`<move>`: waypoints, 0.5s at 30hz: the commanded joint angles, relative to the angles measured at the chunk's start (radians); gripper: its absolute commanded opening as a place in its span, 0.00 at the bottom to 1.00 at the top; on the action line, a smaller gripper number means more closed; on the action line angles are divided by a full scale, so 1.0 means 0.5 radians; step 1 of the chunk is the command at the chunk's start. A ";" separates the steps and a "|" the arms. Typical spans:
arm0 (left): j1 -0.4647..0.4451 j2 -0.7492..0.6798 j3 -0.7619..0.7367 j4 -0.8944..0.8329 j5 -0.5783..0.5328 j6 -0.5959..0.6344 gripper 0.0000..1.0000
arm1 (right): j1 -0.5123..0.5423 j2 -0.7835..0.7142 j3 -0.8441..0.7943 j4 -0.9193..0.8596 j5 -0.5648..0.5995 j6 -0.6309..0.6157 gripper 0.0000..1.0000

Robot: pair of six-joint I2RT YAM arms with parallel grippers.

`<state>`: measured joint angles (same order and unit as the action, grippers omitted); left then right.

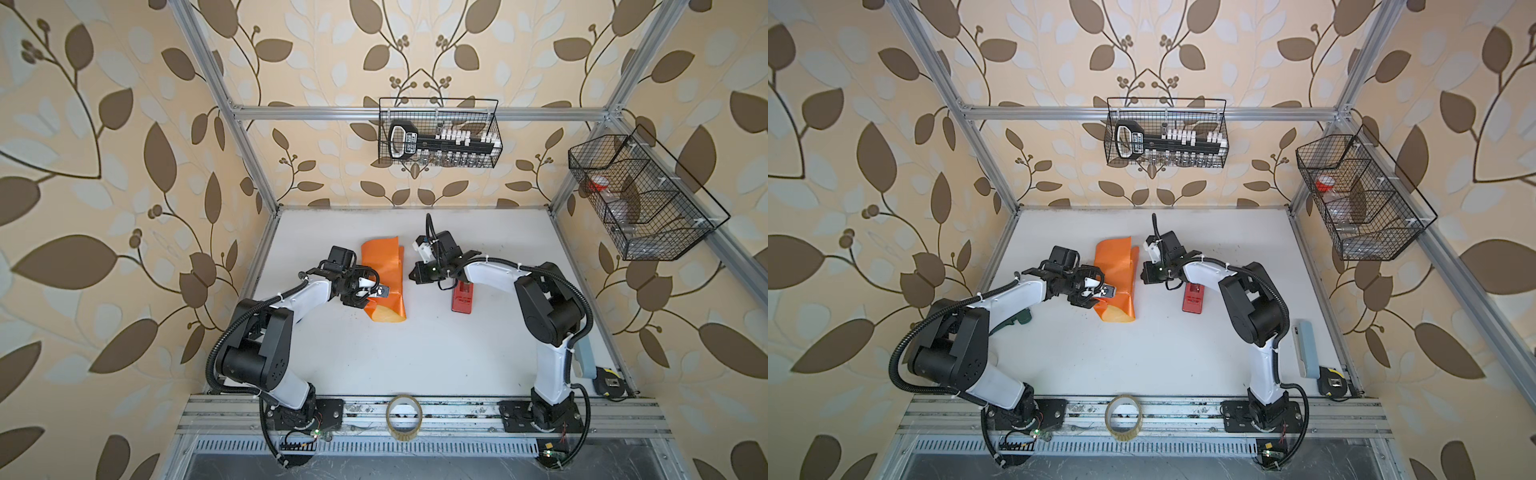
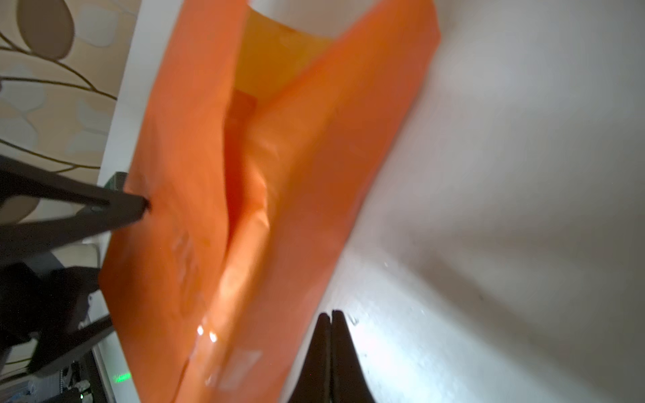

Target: Wrap the gift box in paper

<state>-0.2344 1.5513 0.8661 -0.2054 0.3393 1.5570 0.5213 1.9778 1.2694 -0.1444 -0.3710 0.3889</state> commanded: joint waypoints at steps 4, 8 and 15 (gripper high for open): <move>0.009 0.043 -0.134 0.077 -0.057 -0.250 0.78 | 0.109 -0.218 -0.408 0.203 -0.004 0.042 0.02; 0.009 0.037 -0.188 0.118 -0.065 -0.286 0.77 | 0.157 -0.225 -0.516 0.341 -0.008 0.083 0.02; -0.001 0.037 -0.195 0.112 -0.065 -0.301 0.77 | 0.209 -0.165 -0.379 0.377 -0.036 0.045 0.02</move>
<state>-0.2352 1.5509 0.8036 -0.0540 0.3397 1.4395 0.6109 1.8881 1.0374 0.0032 -0.3721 0.4225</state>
